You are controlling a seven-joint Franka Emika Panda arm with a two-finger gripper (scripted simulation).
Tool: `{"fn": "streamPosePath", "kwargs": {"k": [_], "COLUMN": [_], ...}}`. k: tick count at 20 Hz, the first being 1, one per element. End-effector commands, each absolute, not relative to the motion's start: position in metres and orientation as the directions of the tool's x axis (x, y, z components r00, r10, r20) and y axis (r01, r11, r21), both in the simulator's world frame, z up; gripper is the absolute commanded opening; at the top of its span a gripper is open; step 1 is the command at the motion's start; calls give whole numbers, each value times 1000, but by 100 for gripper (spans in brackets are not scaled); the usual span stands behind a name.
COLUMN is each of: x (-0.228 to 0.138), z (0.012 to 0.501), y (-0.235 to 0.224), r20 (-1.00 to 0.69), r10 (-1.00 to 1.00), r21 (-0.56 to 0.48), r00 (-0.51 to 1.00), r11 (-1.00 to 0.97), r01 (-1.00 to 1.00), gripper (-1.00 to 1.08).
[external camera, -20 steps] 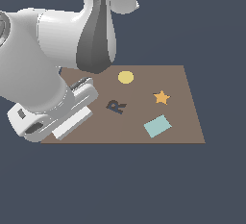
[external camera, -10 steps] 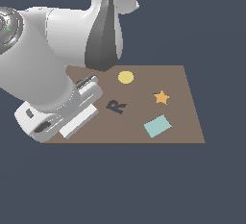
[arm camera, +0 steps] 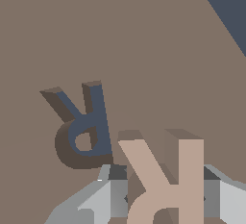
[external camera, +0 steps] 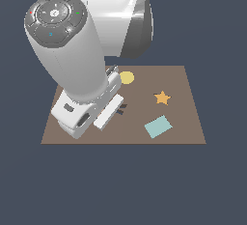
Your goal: Insert a designated object into the corresponding slot on a board.
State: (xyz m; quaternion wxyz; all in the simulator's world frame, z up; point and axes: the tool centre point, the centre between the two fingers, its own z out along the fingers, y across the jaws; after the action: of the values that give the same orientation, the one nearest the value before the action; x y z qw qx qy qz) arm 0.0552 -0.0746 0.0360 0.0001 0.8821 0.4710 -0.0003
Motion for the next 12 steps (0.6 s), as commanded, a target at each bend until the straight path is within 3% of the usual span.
{"fn": "streamPosePath", "kwargs": {"k": [1, 12], "x": [48, 30], "z": [38, 40], "y": [-57, -22], "r20": [-1, -1], "r10": [859, 908], "r21": [0, 0], "r00": [512, 420], "r11": [-512, -420], "r01": [859, 908], "gripper": [-100, -100]}}
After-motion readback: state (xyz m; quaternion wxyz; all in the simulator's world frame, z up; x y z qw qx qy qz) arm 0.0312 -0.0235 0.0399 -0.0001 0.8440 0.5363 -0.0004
